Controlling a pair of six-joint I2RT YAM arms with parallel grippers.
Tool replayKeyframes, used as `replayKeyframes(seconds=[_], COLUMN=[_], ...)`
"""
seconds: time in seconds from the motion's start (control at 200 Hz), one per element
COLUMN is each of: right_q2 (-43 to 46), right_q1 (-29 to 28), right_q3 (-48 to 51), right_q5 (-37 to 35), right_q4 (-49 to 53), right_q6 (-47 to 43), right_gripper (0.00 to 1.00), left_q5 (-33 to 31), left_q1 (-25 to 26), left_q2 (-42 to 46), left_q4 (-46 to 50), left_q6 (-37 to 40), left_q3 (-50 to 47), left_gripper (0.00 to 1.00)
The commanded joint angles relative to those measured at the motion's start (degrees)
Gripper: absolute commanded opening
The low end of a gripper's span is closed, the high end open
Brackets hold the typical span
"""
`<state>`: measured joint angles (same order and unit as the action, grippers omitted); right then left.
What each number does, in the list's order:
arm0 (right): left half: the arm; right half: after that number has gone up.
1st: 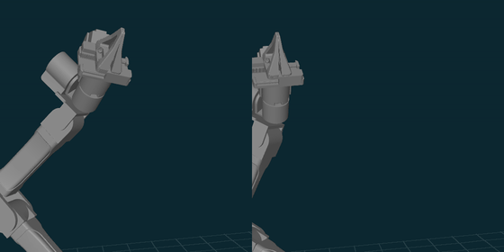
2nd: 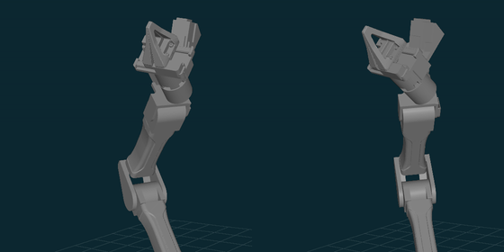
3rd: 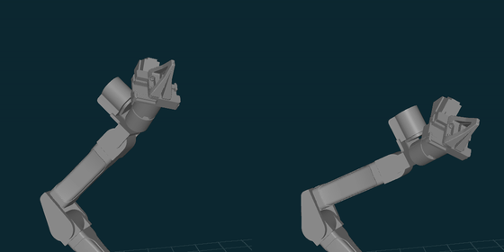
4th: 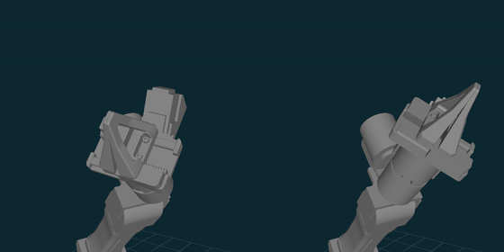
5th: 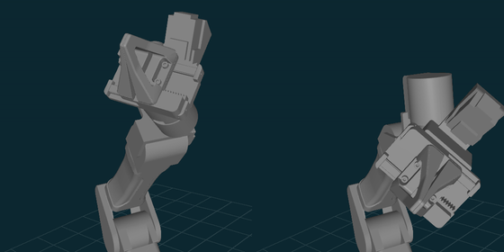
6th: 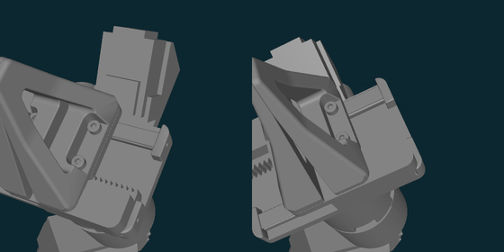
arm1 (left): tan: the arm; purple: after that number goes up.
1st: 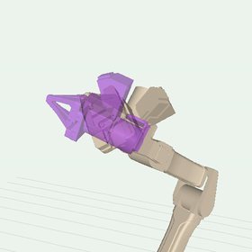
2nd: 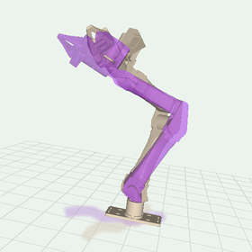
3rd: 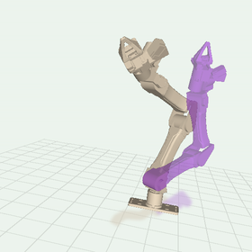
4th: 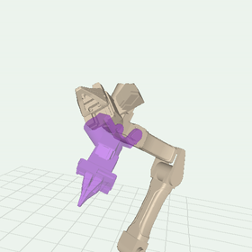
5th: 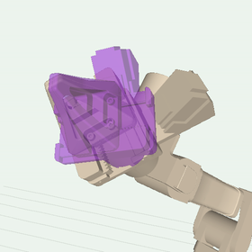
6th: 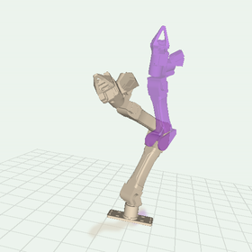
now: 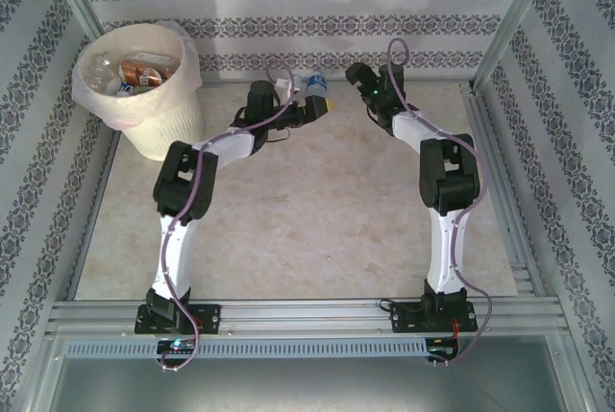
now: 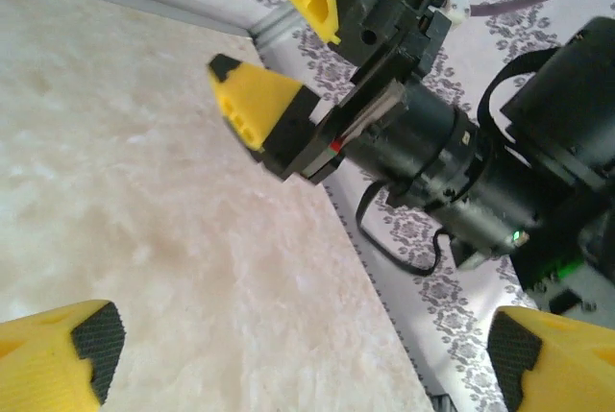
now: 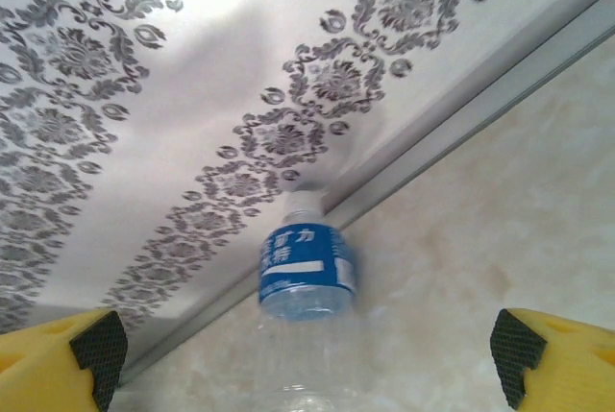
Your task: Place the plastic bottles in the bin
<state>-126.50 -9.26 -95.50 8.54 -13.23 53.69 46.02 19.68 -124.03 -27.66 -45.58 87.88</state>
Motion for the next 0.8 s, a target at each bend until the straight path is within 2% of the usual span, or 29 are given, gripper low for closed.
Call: replayKeyframes(seconds=[0.0, 0.065, 0.13, 0.27, 0.325, 0.365, 0.41, 0.54, 0.794], right_q2=[-2.44, -6.31, -11.58, -25.43, -29.65, -31.6, -32.11, -29.54, -33.23], right_q1=[-3.39, -5.36, -7.57, -11.34, -11.83, -11.44, -10.9, -10.54, -10.26], right_q3=[-7.8, -16.4, -26.66, -51.64, -59.22, -63.13, -63.91, -57.93, -61.08], right_q5=[-0.75, -2.36, -3.74, -14.0, -17.67, -17.74, -16.95, -15.71, -10.19], right_q4=[13.39, 21.9, 30.06, 47.54, 51.38, 54.11, 54.91, 53.43, 58.91], right_q6=[-11.49, -16.75, -21.79, -28.69, -28.87, -27.26, -25.49, -25.2, -19.61], right_gripper=[0.98, 0.98, 0.98, 0.98, 0.98, 0.98, 0.98, 0.98, 0.98], left_q5=[-11.23, -19.93, -25.49, -27.22, -27.06, -27.31, -27.52, -28.25, -27.87], left_q1=[-1.2, -1.86, -3.1, -5.81, -6.16, -6.15, -6.15, -6.24, -6.59], left_q2=[8.01, 10.38, 10.67, 8.8, 8.16, 7.94, 7.77, 7.35, 5.18], left_q4=[3.77, 10.13, 15.28, 15.69, 16.01, 16.38, 16.96, 18.08, 19.15], left_q6=[6.13, 6.3, 4.72, -0.36, -0.55, -0.14, 0.43, 1.87, 2.43], left_q3=[-6.43, -7.69, -7.37, -8.4, -8.16, -7.99, -7.82, -7.29, -5.68], left_gripper=[1.0, 1.0, 1.0, 1.0, 1.0, 1.0, 1.0, 1.0, 1.0])
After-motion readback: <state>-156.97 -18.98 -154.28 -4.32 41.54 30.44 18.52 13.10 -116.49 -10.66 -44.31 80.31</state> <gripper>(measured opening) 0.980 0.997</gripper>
